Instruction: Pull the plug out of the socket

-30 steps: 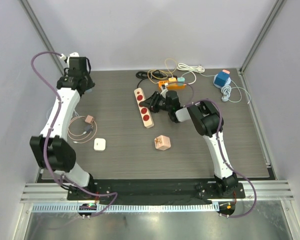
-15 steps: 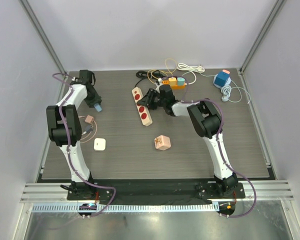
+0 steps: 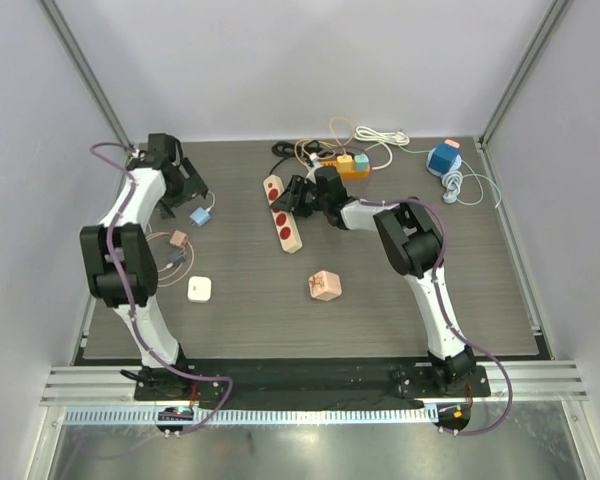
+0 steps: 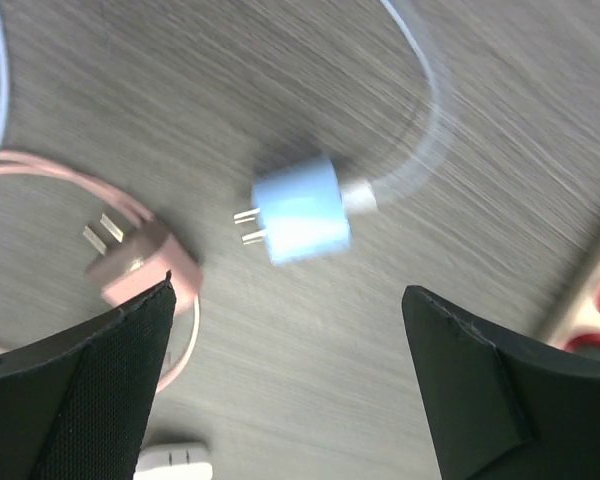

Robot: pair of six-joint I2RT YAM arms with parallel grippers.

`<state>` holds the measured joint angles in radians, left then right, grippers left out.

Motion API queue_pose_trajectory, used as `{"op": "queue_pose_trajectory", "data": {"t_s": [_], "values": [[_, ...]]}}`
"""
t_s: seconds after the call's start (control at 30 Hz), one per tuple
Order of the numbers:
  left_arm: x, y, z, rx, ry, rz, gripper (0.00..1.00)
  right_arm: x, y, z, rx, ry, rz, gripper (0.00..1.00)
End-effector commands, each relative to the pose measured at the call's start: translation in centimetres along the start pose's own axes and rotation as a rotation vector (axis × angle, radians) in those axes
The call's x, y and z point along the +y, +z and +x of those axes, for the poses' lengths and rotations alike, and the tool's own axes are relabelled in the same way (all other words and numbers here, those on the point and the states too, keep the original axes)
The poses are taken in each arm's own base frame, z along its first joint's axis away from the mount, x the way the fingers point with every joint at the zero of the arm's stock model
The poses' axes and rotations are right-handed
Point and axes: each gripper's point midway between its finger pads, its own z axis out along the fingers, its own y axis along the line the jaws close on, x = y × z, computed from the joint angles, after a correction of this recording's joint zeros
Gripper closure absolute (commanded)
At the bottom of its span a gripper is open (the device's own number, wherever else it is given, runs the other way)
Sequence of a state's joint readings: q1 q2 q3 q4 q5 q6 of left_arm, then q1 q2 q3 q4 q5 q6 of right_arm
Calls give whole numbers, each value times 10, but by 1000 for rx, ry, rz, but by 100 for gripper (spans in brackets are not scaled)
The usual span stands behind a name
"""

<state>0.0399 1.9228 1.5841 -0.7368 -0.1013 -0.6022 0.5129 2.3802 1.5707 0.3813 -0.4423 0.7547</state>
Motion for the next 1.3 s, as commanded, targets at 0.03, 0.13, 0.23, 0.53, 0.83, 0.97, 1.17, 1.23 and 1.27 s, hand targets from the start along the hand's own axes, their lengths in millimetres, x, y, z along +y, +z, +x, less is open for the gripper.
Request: {"op": "queue_pose_trajectory", "data": {"t_s": [0.03,0.13,0.23,0.53,0.83,0.97,1.17,1.23,1.27], "values": [[-4,-86,-5,-89,-19,129,3,1,-4,-5,12,-127,84,46],[-5,-121,15,-110,-12,236,0,8,-13,-15,-5,-134,123,40],[-4,-143,43,-78,4,330,1,20,-27,-23,-8,-165,171,34],[-14,-201,112,-75,-10,686,5,34,-100,-34,-38,-192,385,27],[-9,-242,114,-137,66,728,4,14,-157,-69,-273,-140,528,25],[-28,-249,99,-150,43,810,4,1,-169,-102,-414,-156,583,25],[-61,-239,86,-126,23,855,7,-37,-190,-150,-558,-78,624,25],[-77,-223,86,-107,41,825,7,-44,-194,-162,-594,-41,595,25],[-91,-223,92,-99,75,836,7,-48,-193,-169,-624,-34,576,25]]}}
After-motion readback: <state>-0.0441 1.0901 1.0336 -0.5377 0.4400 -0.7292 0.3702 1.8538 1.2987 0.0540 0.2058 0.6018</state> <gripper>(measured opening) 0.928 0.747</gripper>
